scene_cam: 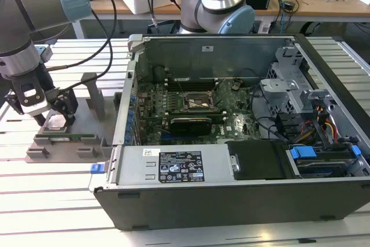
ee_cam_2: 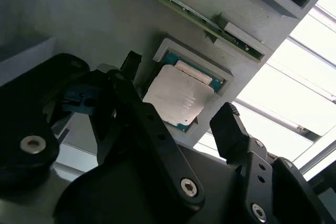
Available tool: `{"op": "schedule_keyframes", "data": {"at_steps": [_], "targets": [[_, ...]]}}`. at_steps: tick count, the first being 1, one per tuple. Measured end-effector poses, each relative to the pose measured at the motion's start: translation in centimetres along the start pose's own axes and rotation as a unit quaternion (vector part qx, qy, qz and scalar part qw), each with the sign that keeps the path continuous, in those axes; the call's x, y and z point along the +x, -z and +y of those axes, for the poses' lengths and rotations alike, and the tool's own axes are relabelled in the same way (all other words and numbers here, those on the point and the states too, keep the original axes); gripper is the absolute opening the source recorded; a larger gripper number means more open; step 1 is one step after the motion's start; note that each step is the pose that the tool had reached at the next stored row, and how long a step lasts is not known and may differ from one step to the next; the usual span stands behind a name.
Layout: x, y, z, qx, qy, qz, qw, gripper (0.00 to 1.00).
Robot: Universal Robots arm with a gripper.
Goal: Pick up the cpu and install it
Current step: 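Pick up the cpu and move it towards the insertion slot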
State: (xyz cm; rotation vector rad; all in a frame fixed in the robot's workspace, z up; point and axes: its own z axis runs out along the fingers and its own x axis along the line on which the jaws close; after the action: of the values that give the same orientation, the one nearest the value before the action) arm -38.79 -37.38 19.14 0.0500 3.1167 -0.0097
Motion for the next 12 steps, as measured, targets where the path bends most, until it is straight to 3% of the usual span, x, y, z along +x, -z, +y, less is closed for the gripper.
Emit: {"op": "schedule_keyframes", "data": {"at_steps": [2,3,5,12], "targets": [[0.0,0.0,0.0,0.0003,0.0,0.0,1.0,0.64],[0.0,0.01,0.0,0.0004,0.0,0.0001,1.0,0.64],[0.0,0.01,0.0,0.0005,0.0,0.0001,1.0,0.53],[0.0,-0.01,0.0,0.001,0.0,0.0,1.0,0.53]]}}
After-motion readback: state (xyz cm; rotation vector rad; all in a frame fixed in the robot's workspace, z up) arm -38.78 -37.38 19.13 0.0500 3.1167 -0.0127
